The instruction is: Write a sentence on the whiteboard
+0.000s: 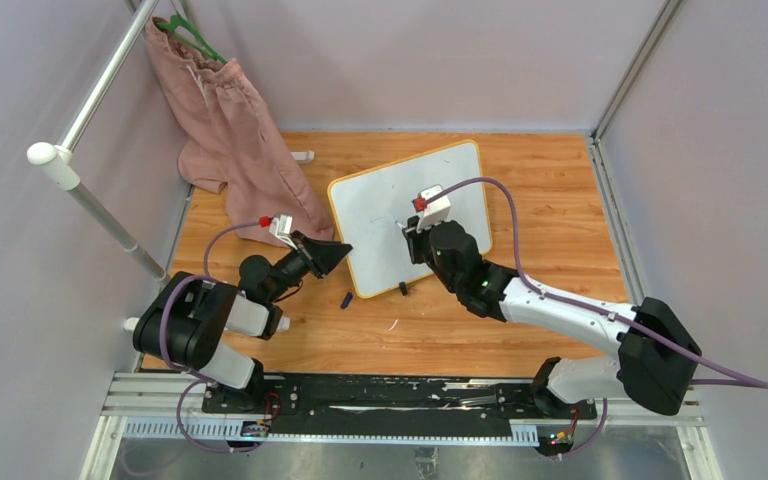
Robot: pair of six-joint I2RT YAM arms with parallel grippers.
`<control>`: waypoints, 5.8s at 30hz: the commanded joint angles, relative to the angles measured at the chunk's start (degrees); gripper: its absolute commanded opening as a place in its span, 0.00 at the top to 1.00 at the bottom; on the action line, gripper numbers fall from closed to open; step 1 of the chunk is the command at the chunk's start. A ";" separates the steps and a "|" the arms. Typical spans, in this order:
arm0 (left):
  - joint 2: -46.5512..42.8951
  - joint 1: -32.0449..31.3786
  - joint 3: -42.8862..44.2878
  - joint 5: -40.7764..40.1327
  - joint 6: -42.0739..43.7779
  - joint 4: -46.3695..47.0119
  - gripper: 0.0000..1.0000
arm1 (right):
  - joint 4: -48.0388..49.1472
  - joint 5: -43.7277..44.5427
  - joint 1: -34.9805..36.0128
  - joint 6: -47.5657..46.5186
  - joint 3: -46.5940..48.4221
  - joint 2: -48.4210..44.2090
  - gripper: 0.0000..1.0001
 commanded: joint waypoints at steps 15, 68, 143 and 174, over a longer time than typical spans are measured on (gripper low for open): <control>-1.49 -0.55 -0.46 0.57 0.85 3.95 1.00 | -2.13 2.15 -3.02 -1.97 5.84 2.48 1.00; -1.50 -0.85 -0.43 0.42 1.02 3.96 1.00 | -5.36 -11.80 -10.11 7.66 3.27 -3.28 1.00; -1.60 -0.99 -0.33 0.66 1.11 4.02 1.00 | -9.63 -13.40 -16.14 10.94 1.19 -2.89 1.00; -1.16 -1.07 -0.50 0.32 1.44 3.98 1.00 | -3.94 -17.21 -21.01 8.96 -3.43 -18.07 1.00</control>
